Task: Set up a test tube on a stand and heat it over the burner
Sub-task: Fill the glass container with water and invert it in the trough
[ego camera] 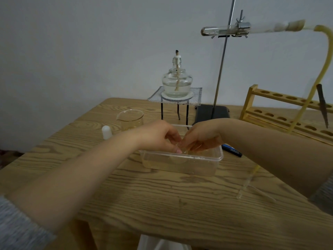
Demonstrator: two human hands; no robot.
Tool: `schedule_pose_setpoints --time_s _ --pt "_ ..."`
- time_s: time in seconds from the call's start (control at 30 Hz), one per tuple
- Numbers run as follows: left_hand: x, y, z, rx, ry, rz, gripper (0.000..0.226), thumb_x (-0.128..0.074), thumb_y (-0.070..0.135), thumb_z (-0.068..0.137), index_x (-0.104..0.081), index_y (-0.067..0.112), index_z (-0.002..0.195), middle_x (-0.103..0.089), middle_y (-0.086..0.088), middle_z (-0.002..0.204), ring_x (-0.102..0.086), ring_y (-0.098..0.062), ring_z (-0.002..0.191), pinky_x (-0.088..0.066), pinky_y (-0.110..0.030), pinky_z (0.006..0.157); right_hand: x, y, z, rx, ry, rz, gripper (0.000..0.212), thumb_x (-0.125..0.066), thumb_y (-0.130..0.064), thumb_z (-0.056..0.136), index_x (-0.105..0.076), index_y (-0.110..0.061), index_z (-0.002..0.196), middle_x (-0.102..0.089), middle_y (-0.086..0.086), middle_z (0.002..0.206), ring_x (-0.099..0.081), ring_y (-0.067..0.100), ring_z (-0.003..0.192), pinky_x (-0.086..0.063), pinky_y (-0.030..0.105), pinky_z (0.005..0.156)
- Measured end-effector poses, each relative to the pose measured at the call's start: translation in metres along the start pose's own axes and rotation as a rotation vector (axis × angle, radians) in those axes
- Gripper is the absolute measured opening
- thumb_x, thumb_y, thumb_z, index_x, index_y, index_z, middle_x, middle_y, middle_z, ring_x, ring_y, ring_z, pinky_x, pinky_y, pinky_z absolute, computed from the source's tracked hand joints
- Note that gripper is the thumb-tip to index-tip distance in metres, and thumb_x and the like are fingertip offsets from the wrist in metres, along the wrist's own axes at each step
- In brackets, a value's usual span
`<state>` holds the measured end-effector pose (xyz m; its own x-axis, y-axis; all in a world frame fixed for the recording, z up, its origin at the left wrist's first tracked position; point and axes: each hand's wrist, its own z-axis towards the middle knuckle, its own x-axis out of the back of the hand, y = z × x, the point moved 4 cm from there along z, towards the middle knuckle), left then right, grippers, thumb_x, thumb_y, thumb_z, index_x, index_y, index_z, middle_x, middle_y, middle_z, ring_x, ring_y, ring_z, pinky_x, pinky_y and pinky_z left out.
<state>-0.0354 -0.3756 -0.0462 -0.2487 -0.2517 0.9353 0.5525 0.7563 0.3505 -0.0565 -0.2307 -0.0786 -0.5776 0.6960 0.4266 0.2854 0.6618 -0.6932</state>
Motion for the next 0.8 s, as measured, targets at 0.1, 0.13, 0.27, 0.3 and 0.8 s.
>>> schedule_pose_setpoints --time_s 0.1,0.13,0.27,0.3,0.8 --pt "0.0 0.001 -0.001 0.008 -0.011 0.003 0.045 -0.073 0.046 0.074 -0.064 0.028 0.114 -0.066 0.016 0.107 -0.058 -0.004 0.1 -0.042 -0.019 0.082 0.0 -0.004 -0.005 0.023 0.033 -0.035 0.038 -0.069 -0.019 0.084 -0.061 -0.007 0.119 -0.061 0.004 0.121 -0.056 0.017 0.114 -0.046 0.028 0.097" --pt "0.0 0.001 -0.001 0.01 -0.013 0.008 0.045 -0.073 0.046 0.074 -0.064 0.028 0.114 -0.066 0.015 0.107 -0.058 -0.004 0.1 -0.043 -0.021 0.084 0.0 -0.005 -0.005 0.025 0.04 -0.05 0.04 -0.069 -0.019 0.084 -0.06 -0.007 0.121 -0.061 0.006 0.124 -0.056 0.019 0.116 -0.047 0.029 0.098" --pt "0.0 0.0 -0.001 0.021 -0.018 0.016 0.044 -0.072 0.047 0.075 -0.063 0.029 0.115 -0.066 0.015 0.108 -0.058 -0.006 0.102 -0.045 -0.025 0.09 -0.001 -0.007 -0.008 0.028 0.067 -0.066 0.05 -0.07 -0.023 0.083 -0.055 -0.006 0.128 -0.058 0.011 0.128 -0.054 0.023 0.118 -0.046 0.031 0.098" --pt "0.0 0.0 -0.001 0.022 -0.018 0.019 0.045 -0.071 0.047 0.075 -0.063 0.028 0.115 -0.066 0.015 0.108 -0.058 -0.007 0.102 -0.045 -0.027 0.091 0.0 -0.007 -0.009 0.03 0.075 -0.063 0.052 -0.07 -0.024 0.083 -0.054 -0.006 0.129 -0.058 0.011 0.128 -0.054 0.023 0.118 -0.046 0.032 0.099" --pt "0.017 0.002 -0.003 -0.071 0.285 -0.02 0.011 -0.063 0.03 0.087 -0.065 0.027 0.097 -0.062 0.009 0.085 -0.059 -0.011 0.082 -0.05 -0.033 0.076 0.006 -0.022 -0.032 0.306 0.47 -0.163 0.004 -0.07 -0.017 0.084 -0.068 -0.014 0.087 -0.066 0.002 0.077 -0.064 0.014 0.076 -0.057 0.026 0.074"
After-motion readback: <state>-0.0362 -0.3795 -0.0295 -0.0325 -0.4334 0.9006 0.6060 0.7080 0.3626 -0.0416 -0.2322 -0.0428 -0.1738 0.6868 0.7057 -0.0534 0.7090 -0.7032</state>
